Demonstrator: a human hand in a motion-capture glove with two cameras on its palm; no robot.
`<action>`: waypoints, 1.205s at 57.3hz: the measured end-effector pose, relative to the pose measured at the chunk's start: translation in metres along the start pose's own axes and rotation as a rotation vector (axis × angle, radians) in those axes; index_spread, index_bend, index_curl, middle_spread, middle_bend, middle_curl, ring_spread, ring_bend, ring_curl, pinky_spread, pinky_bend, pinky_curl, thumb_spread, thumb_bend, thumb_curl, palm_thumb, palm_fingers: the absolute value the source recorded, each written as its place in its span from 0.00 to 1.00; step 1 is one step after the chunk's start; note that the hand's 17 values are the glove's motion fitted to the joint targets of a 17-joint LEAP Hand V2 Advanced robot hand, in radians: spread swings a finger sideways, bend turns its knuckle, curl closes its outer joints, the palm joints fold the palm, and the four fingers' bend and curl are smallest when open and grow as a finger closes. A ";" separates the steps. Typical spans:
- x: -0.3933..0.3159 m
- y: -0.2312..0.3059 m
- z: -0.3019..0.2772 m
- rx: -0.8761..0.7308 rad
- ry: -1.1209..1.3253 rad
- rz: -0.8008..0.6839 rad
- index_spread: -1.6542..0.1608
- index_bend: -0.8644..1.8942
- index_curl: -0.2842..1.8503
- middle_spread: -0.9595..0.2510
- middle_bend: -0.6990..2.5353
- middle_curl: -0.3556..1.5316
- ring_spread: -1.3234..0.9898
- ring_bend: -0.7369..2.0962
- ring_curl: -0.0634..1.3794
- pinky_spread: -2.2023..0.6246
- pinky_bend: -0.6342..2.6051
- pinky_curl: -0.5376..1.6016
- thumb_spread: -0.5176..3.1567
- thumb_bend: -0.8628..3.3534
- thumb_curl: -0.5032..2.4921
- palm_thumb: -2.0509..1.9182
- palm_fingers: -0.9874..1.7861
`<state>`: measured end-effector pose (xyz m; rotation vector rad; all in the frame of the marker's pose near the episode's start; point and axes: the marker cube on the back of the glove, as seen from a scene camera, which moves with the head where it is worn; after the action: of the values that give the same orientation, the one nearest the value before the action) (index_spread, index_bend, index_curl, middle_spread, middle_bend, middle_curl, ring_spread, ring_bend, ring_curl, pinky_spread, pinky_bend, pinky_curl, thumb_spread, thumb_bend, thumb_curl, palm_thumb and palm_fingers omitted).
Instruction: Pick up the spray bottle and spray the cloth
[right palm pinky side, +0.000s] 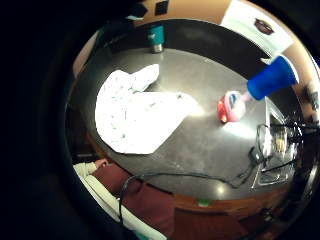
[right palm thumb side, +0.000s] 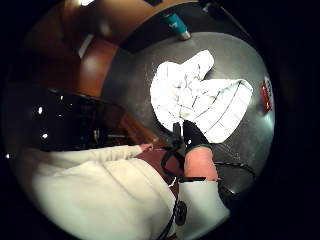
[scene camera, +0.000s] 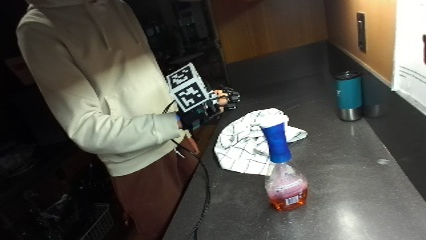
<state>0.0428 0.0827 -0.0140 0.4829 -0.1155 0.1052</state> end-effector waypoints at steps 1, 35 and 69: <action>0.003 0.002 -0.003 0.019 -0.005 0.009 0.71 0.38 0.29 0.77 0.29 0.34 0.58 0.34 0.19 0.85 0.27 0.39 0.39 0.20 0.32 0.72 0.49; 0.114 0.035 -0.042 0.456 -0.166 0.360 0.73 0.35 0.25 0.76 0.29 0.38 0.56 0.37 0.25 0.84 0.27 0.41 0.39 0.20 0.33 0.72 0.51; 0.191 -0.027 -0.030 0.540 -0.408 0.539 0.73 0.35 0.24 0.76 0.30 0.39 0.56 0.39 0.26 0.83 0.29 0.42 0.39 0.20 0.33 0.71 0.50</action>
<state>0.2373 0.0873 -0.0268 1.0020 -0.6279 0.5763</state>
